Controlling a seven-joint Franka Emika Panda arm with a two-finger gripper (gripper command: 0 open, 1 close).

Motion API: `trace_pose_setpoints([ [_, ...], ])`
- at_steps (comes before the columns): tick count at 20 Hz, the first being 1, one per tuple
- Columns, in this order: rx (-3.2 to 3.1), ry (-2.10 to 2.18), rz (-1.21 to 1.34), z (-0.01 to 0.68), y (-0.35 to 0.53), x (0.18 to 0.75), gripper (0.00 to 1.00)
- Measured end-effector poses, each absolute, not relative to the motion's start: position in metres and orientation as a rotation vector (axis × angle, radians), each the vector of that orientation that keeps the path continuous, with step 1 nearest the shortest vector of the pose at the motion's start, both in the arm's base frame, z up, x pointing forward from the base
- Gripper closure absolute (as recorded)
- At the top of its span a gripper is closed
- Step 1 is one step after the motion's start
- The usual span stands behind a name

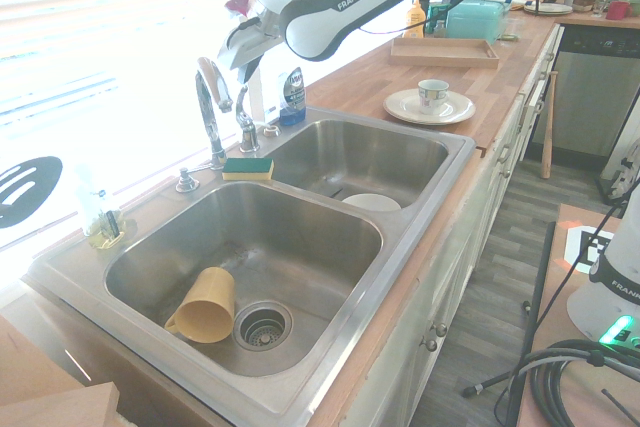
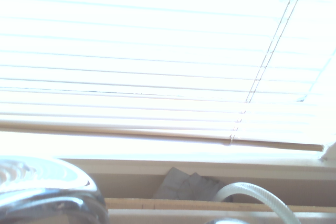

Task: Turn off the faucet

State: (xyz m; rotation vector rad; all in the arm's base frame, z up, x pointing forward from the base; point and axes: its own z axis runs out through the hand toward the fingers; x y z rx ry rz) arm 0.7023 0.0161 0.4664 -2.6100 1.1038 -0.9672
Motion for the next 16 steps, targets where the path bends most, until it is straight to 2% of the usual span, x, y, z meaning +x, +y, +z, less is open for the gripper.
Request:
trace_pose_setpoints([
  [7, -2.609, 1.115, -0.929, 0.449, 0.001, 0.727, 1.0],
  [16, -2.631, 1.133, -0.879, 0.441, 0.005, 0.727, 1.0],
])
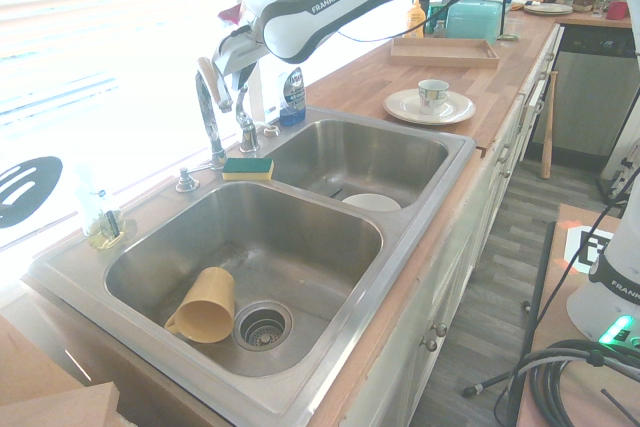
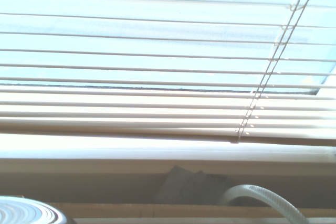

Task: Turn off the faucet

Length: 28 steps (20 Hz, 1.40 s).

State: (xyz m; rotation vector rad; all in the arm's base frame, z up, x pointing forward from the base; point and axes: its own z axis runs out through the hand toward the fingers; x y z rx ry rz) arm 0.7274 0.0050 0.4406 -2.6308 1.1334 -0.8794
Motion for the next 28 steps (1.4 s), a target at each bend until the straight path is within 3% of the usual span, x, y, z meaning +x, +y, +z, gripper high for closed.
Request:
trace_pose_setpoints([
  [15, -2.675, 1.177, -0.785, 0.409, -0.002, 0.717, 1.0],
  [28, -2.697, 1.236, -0.685, 0.421, -0.008, 0.703, 1.0],
])
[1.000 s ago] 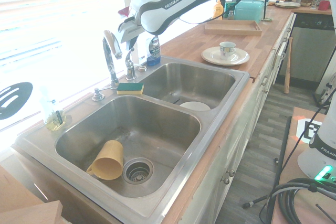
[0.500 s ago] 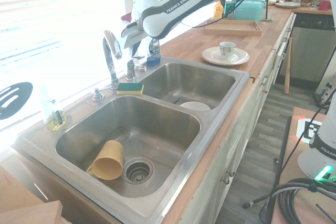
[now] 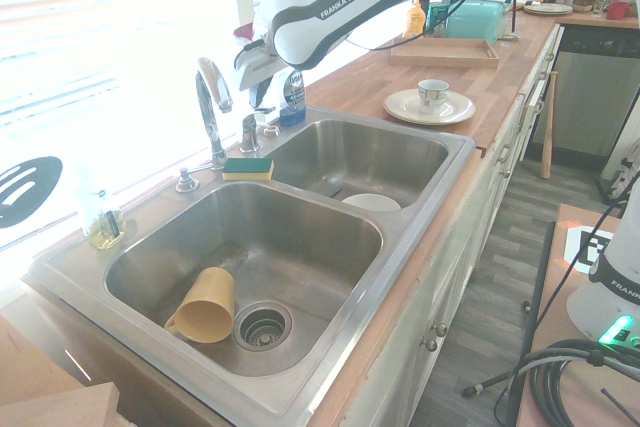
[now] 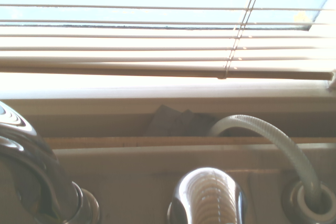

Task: Turn off the faucet

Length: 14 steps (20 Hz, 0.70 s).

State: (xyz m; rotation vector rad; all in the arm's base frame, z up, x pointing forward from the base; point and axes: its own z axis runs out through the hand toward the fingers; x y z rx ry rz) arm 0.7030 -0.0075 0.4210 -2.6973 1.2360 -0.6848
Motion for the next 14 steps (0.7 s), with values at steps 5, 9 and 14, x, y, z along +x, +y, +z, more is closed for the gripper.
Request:
trace_pose_setpoints([
  [5, -2.775, 1.352, -0.372, 0.418, -0.017, 0.678, 1.0],
  [9, -2.806, 1.377, -0.264, 0.396, -0.02, 0.664, 1.0],
  [14, -2.835, 1.386, -0.155, 0.376, -0.018, 0.63, 1.0],
])
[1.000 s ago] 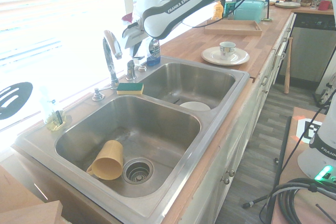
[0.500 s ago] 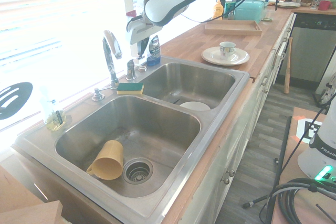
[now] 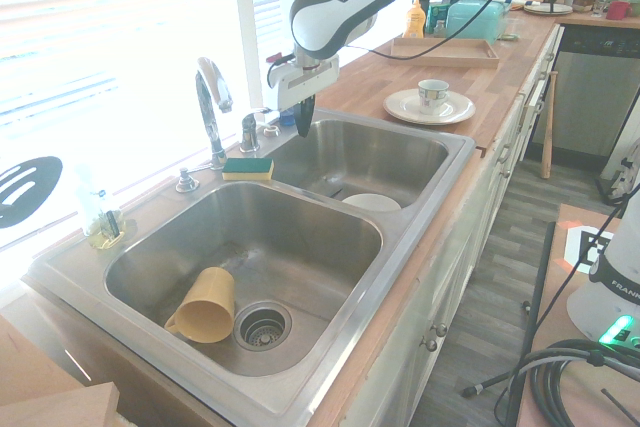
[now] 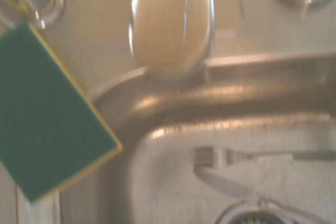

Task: Turn off the faucet

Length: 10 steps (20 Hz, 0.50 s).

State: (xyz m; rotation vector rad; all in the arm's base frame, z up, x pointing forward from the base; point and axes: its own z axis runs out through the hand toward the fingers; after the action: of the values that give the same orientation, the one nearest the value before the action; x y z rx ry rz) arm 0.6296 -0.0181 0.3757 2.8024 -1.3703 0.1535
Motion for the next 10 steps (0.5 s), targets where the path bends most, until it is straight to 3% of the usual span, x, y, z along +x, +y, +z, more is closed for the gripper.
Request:
trace_pose_setpoints([
  [10, 2.807, -1.354, 0.074, 0.382, -0.01, 0.568, 1.0],
])
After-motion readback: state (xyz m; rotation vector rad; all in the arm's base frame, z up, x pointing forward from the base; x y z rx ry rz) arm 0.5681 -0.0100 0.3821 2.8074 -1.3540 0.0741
